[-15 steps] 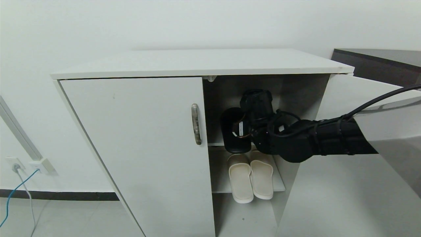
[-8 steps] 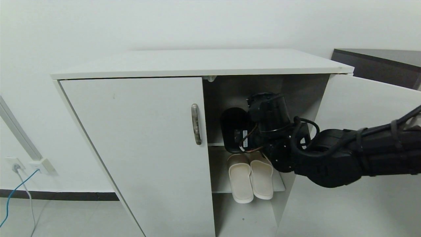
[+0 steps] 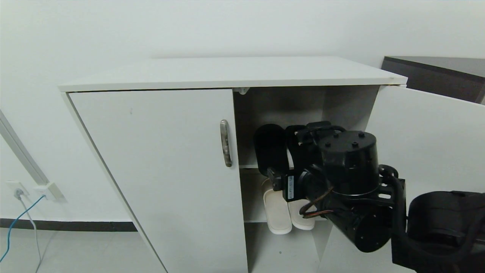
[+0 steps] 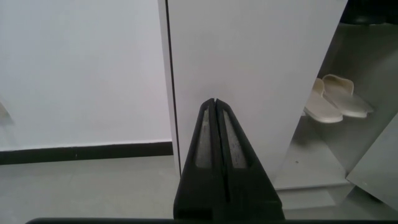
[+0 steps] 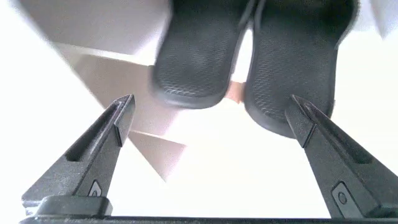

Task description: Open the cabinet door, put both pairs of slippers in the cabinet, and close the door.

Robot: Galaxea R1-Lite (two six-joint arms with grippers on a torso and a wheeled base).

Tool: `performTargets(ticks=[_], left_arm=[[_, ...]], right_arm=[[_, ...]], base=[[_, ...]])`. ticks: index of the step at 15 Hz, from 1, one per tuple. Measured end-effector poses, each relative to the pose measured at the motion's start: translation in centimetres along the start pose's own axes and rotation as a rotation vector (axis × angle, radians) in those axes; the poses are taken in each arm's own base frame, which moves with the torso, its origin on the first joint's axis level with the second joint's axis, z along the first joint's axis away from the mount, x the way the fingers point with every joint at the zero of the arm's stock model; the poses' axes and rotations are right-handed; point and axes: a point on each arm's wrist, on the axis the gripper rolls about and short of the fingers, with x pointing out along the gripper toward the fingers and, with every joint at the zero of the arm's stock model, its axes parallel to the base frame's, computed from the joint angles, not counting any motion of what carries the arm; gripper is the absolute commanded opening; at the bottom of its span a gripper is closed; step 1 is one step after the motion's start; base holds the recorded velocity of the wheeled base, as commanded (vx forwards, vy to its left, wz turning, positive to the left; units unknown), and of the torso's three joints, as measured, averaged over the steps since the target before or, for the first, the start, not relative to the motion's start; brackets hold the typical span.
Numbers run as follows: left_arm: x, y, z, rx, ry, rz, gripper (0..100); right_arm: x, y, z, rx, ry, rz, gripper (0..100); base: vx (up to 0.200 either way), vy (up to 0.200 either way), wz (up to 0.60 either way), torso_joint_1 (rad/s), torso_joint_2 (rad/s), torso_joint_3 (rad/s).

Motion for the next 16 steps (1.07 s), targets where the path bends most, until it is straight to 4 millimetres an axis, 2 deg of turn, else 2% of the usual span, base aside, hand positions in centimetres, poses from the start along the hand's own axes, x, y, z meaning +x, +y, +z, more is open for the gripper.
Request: performTargets(ticks=[3, 7, 8, 16], left_arm=[[0.0, 0.0, 0.0, 0.002, 0.0, 0.0, 0], [0.0, 0.0, 0.0, 0.002, 0.0, 0.0, 0], [0.0, 0.0, 0.0, 0.002, 0.0, 0.0, 0], [0.0, 0.0, 0.0, 0.002, 0.0, 0.001, 0]], right_arm=[[-1.1, 0.0, -0.7, -0.022, 0.008, 0.03, 100], [-1.5, 0.1, -1.0, -0.027, 0.015, 0.043, 100], [-1.5, 0.1, -1.1, -0.029, 0.018, 0.043, 0], [-1.4, -0.2, -2.0, -0.039, 0.051, 0.063, 0]], base=[[0.0, 0.0, 0.0, 0.0, 0.0, 0.0], [-0.2, 0.0, 0.0, 0.001, 0.0, 0.004], [-0.2, 0.0, 0.0, 0.002, 0.01, 0.002], [-0.2, 0.0, 0.0, 0.001, 0.0, 0.002]])
